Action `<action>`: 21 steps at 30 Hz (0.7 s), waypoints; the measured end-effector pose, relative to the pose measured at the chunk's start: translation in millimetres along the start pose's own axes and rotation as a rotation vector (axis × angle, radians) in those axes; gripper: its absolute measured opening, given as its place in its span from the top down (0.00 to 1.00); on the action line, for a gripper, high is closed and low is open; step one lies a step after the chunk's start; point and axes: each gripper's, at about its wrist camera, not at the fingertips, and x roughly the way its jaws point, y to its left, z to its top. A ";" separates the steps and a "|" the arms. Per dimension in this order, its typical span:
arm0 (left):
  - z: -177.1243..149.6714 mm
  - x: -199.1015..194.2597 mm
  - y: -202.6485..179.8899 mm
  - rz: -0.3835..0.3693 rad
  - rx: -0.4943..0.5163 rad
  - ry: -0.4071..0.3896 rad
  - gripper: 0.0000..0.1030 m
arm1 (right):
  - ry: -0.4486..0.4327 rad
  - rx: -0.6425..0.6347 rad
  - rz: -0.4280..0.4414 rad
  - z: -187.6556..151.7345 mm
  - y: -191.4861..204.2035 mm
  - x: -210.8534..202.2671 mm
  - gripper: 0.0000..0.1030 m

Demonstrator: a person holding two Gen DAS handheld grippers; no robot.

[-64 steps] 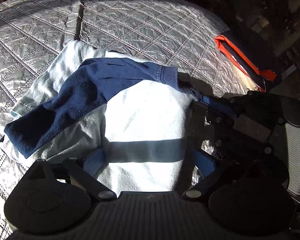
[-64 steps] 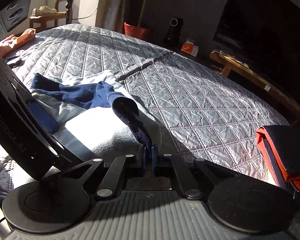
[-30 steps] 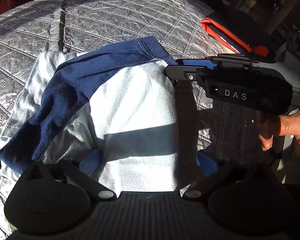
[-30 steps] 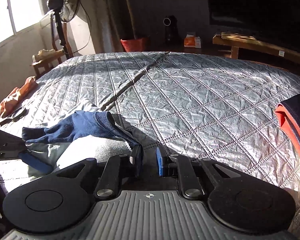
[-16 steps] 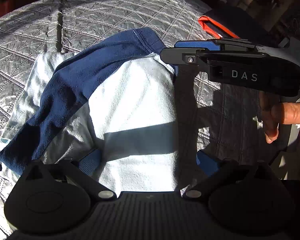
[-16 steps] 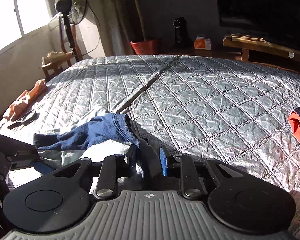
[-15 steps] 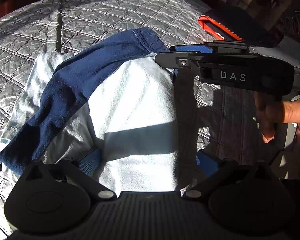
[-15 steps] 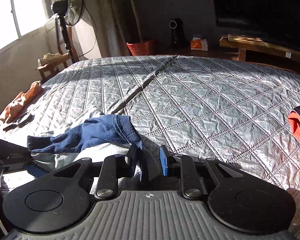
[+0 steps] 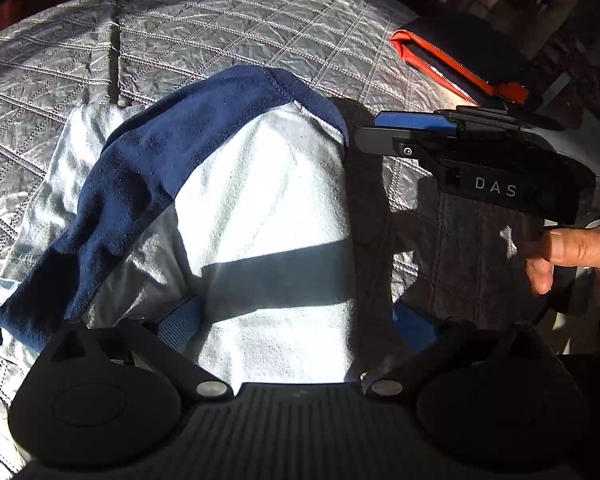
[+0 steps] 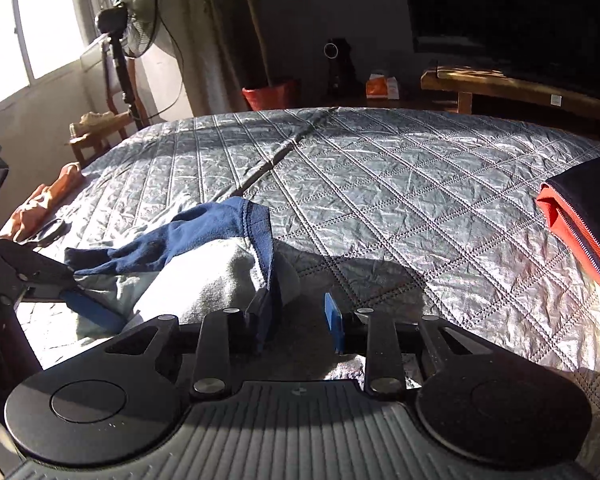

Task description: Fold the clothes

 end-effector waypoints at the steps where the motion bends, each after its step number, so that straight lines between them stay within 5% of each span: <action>1: -0.4 0.1 -0.7 0.003 0.004 -0.001 0.03 | 0.011 -0.009 0.009 -1.5 3.2 4.2 0.69; 8: -1.0 0.7 -1.4 0.005 0.013 -0.001 0.03 | 0.011 -0.045 0.030 -3.1 12.1 22.7 0.71; 9: -1.0 1.0 -1.7 0.006 0.017 0.000 0.03 | 0.011 -0.057 -0.006 -2.6 11.5 24.2 0.74; 11: -2.2 1.5 -3.1 0.012 0.032 0.000 0.03 | 0.011 -0.061 -0.086 -1.2 8.4 26.9 0.99; 15: -3.6 1.8 -4.0 0.016 0.041 -0.004 0.03 | -0.041 0.114 -0.167 0.6 -22.3 18.4 1.00; 21: -1.3 1.8 -1.9 0.007 0.034 0.001 0.03 | 0.015 -0.030 -0.060 -2.7 4.4 10.7 0.93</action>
